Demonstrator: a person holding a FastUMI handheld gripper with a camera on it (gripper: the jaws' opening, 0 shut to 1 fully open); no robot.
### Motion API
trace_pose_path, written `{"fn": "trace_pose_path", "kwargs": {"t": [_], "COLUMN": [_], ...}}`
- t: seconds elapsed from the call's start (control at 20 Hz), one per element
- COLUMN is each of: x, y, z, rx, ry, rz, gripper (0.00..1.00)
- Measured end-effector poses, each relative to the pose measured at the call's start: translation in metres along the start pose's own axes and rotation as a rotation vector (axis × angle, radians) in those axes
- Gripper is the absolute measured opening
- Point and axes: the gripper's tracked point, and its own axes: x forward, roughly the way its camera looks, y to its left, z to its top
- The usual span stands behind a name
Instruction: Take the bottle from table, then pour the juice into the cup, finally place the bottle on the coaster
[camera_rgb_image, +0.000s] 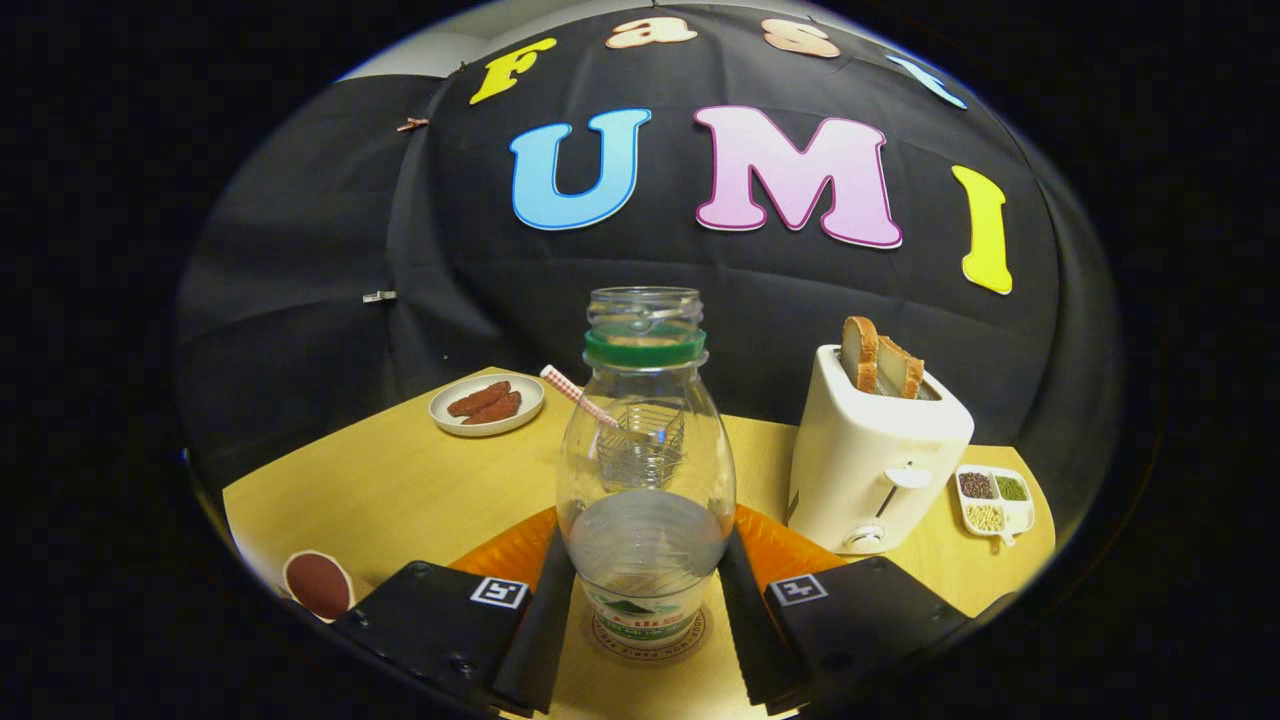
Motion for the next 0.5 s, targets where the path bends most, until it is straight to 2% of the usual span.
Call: {"fn": "trace_pose_path", "kwargs": {"t": [0.2,0.5], "x": [0.007,0.006], "y": [0.001,-0.002], "z": [-0.007,-0.015], "rx": [0.046,0.042], "ry": [0.015,0.026], "rz": [0.009,0.0], "gripper": [0.73,0.76]}}
